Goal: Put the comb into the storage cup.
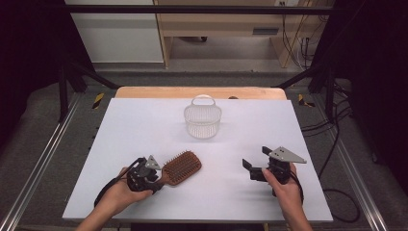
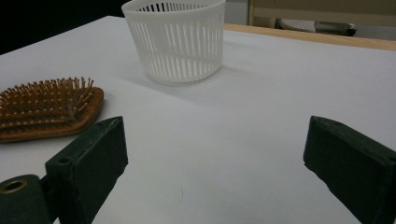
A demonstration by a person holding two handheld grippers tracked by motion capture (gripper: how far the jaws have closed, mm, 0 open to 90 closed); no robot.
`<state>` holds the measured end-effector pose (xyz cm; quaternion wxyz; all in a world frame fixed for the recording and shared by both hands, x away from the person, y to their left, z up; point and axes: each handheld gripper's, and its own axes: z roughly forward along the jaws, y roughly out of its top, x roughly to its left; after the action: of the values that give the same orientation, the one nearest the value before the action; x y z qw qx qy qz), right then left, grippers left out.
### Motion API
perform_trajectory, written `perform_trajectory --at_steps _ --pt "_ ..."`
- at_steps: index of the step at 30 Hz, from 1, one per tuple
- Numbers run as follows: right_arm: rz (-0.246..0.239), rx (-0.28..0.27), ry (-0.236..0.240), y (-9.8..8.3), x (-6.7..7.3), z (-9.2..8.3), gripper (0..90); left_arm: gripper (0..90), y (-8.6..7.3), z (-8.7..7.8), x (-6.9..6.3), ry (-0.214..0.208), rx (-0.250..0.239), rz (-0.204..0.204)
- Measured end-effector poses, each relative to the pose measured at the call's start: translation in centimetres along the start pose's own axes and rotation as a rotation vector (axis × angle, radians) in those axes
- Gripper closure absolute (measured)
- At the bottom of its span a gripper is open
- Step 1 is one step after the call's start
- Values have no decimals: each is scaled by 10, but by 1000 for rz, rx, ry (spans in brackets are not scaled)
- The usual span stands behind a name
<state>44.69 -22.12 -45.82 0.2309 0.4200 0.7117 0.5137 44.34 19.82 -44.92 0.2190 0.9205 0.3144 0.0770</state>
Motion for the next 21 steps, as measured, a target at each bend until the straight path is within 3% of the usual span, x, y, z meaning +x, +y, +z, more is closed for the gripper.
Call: perform_trajectory --at_steps 13,21 --pt "-6 4 4 0 0 1 67 677 3 4 -2 4 35 15" --pt "-7 6 8 -1 1 1 67 703 6 6 -8 39 43 33"
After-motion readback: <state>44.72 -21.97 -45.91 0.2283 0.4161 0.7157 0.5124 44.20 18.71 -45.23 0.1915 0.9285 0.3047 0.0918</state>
